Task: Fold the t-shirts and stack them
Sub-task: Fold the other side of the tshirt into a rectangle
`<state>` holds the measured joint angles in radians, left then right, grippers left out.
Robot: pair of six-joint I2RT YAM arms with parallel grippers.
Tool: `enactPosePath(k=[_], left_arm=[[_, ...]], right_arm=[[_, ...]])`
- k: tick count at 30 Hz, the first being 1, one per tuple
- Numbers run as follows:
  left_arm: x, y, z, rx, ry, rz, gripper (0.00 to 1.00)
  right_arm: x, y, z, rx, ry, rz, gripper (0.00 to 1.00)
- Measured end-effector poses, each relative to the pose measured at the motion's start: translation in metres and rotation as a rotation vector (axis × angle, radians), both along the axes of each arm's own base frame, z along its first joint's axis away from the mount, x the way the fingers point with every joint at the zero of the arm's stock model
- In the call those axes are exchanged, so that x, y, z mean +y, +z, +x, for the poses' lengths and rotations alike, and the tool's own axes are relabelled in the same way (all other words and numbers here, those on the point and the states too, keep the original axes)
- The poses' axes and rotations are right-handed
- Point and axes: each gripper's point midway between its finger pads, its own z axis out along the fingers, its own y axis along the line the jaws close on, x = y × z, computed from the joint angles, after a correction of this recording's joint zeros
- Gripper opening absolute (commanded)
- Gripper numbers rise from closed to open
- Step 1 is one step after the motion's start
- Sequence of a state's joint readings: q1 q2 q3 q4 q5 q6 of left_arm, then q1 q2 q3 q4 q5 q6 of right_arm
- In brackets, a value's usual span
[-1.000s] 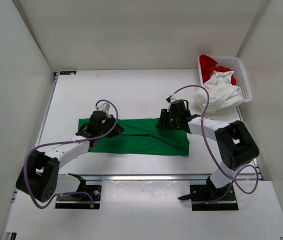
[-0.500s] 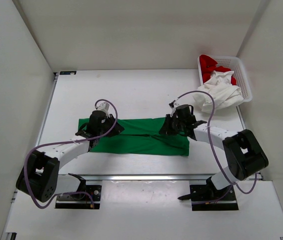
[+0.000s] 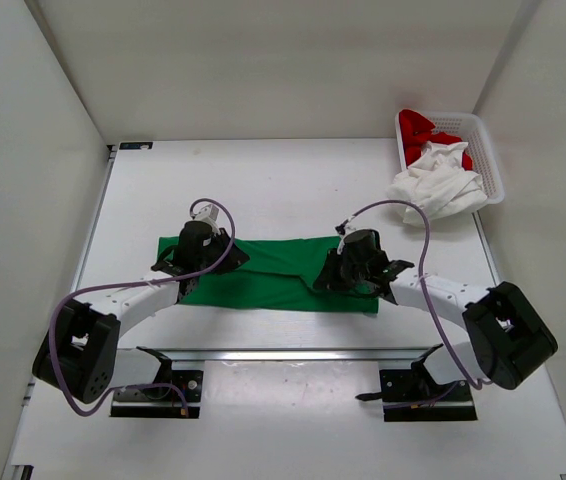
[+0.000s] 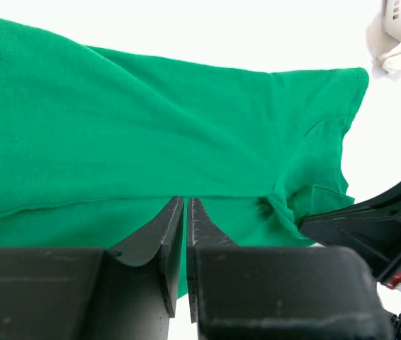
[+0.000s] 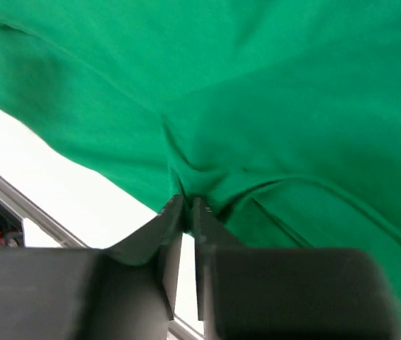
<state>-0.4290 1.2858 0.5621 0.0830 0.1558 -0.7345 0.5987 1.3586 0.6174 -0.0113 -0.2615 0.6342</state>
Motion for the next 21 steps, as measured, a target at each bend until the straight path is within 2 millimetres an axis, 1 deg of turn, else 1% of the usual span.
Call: enactPosePath(k=[1,2,3,6,8,9,10,12,14,16,18,19,21], left_arm=[[0.0,0.0,0.0,0.0,-0.001,-0.001,0.19],[0.0,0.0,0.0,0.001,0.0,-0.001,0.19],[0.0,0.0,0.0,0.0,0.0,-0.001,0.19],[0.0,0.003,0.001,-0.003,0.0,-0.002,0.19],[-0.001,0.005,0.003,-0.008,-0.001,-0.004,0.2],[-0.002,0.006,0.004,-0.01,-0.002,-0.003,0.2],[-0.005,0.008,0.007,-0.012,-0.005,-0.001,0.2],[-0.011,0.01,0.015,-0.015,-0.014,-0.006,0.19],[-0.017,0.007,0.023,-0.002,-0.021,-0.016,0.18],[-0.018,-0.003,0.03,0.029,-0.015,-0.035,0.19],[-0.01,-0.018,0.034,0.079,0.013,-0.047,0.18],[-0.006,-0.025,0.035,0.105,0.027,-0.051,0.19],[0.002,-0.034,0.035,0.135,0.052,-0.061,0.19]], right_arm=[[-0.002,-0.004,-0.003,0.015,-0.012,-0.005,0.16],[-0.002,-0.007,-0.006,0.028,-0.018,-0.008,0.28],[0.0,-0.008,-0.009,0.037,-0.018,-0.008,0.34],[0.005,-0.003,-0.015,0.04,0.002,0.008,0.35],[0.002,0.005,-0.013,0.024,-0.003,0.017,0.32],[-0.004,0.009,-0.009,0.01,-0.02,0.02,0.28],[-0.01,0.015,-0.002,-0.01,-0.043,0.024,0.14],[-0.03,0.025,0.02,-0.051,-0.117,0.027,0.03],[-0.052,0.031,0.045,-0.08,-0.205,0.015,0.06],[-0.078,0.03,0.069,-0.094,-0.299,-0.01,0.19],[-0.105,0.019,0.089,-0.082,-0.385,-0.037,0.25],[-0.115,0.013,0.095,-0.068,-0.413,-0.043,0.28],[-0.136,-0.003,0.101,-0.016,-0.471,-0.054,0.3]])
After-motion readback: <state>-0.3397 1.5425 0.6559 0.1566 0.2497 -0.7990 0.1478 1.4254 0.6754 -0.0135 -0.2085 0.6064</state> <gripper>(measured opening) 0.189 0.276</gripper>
